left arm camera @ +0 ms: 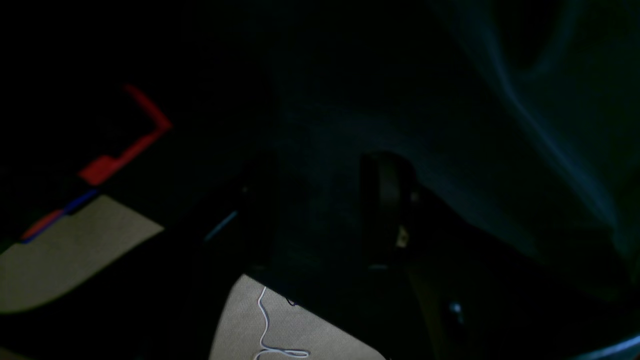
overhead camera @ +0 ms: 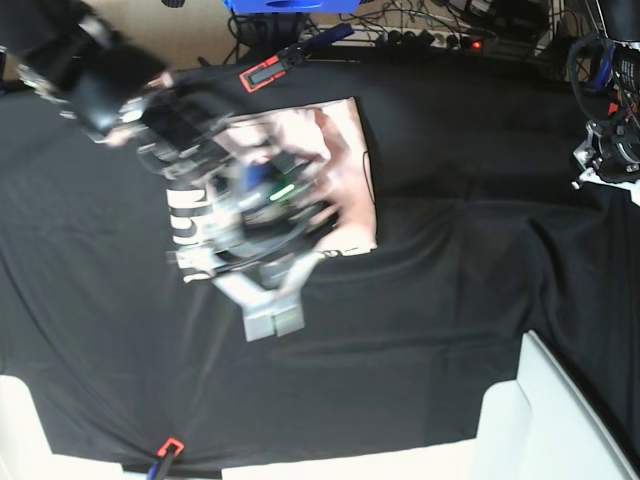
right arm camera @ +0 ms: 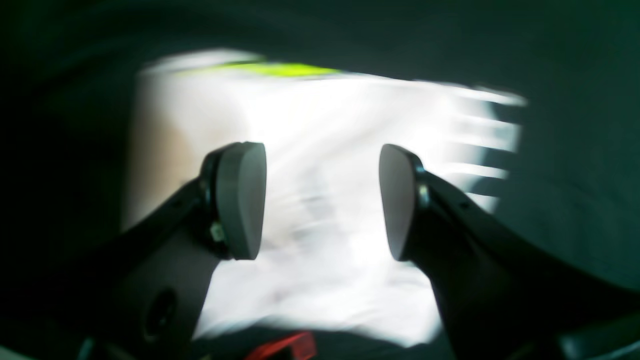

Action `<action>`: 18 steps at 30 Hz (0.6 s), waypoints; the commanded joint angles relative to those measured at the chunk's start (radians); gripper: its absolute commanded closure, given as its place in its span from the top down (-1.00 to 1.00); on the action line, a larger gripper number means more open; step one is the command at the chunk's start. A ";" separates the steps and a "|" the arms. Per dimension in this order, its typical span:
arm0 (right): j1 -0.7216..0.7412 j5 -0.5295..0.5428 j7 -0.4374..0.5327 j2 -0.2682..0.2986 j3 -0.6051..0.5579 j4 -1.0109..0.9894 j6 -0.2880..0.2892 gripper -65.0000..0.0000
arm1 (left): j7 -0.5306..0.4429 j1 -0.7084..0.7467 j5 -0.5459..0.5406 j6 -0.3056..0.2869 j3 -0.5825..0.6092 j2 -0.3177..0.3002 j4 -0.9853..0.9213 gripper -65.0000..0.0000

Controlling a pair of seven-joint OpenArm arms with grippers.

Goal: Fold the T-shirt properly

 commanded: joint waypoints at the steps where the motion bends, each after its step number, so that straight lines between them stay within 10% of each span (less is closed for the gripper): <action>1: -0.008 0.005 0.048 -0.015 0.042 0.037 0.004 0.06 | -0.011 -0.002 0.001 0.000 -0.009 -0.025 0.014 -0.19; 9: -0.166 0.007 0.145 0.031 0.262 0.103 0.004 -0.26 | -0.011 -0.009 0.001 0.000 -0.009 -0.024 0.008 -0.19; 18: -0.219 0.007 0.117 -0.104 0.171 0.154 0.004 0.27 | -0.011 -0.035 0.001 0.000 -0.002 -0.022 0.003 -0.19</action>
